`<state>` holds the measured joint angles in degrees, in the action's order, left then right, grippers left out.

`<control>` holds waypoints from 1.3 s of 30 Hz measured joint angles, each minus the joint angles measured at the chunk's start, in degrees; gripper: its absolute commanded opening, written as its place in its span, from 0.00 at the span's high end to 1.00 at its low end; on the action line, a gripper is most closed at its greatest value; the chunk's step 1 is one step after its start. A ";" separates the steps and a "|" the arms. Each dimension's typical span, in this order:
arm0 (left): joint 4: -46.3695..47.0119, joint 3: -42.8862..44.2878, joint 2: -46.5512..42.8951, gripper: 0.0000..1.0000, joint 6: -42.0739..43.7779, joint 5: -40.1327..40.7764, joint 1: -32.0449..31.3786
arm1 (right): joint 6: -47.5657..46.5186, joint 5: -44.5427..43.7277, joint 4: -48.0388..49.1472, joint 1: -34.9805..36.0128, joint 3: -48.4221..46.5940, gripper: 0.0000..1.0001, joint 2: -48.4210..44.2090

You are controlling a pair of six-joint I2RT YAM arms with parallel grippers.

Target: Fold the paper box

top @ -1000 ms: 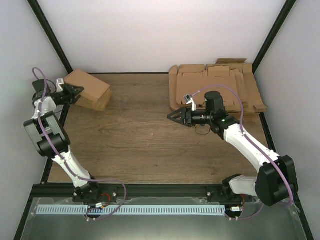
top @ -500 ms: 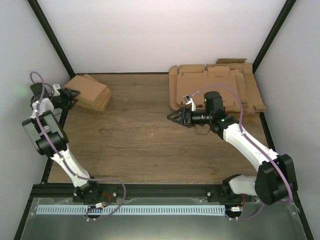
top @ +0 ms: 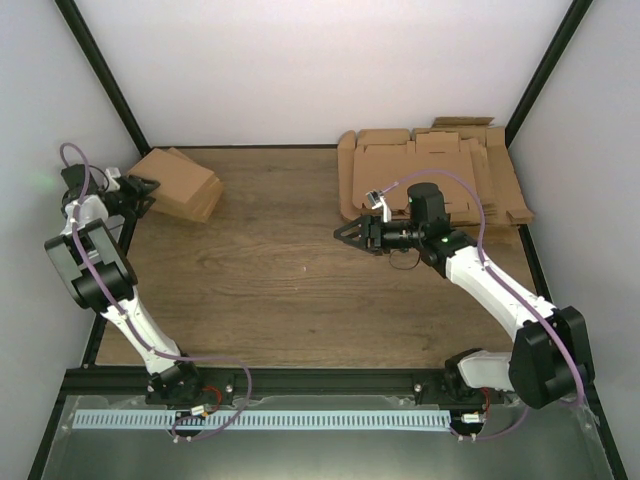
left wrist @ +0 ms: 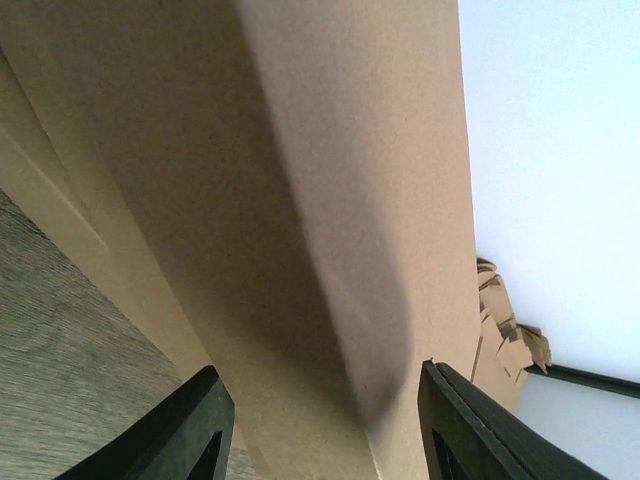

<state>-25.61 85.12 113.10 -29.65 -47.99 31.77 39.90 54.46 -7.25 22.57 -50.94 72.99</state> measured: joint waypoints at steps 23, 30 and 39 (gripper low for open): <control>2.27 1.57 1.60 0.00 -2.97 4.31 -1.51 | -0.28 0.00 -0.04 0.00 0.00 0.12 0.59; 1.03 -5.16 -5.44 0.00 -2.16 9.35 -1.55 | -0.44 -0.24 -0.11 0.00 0.00 0.01 0.59; 0.39 -19.69 -24.04 0.00 -1.07 13.94 -2.36 | -3.43 -2.56 -0.87 -0.20 0.68 0.00 -1.88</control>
<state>-25.21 65.43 89.06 -30.72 -34.04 29.41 36.47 51.90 -8.12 22.37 -50.26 71.11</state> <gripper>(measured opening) 0.999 0.997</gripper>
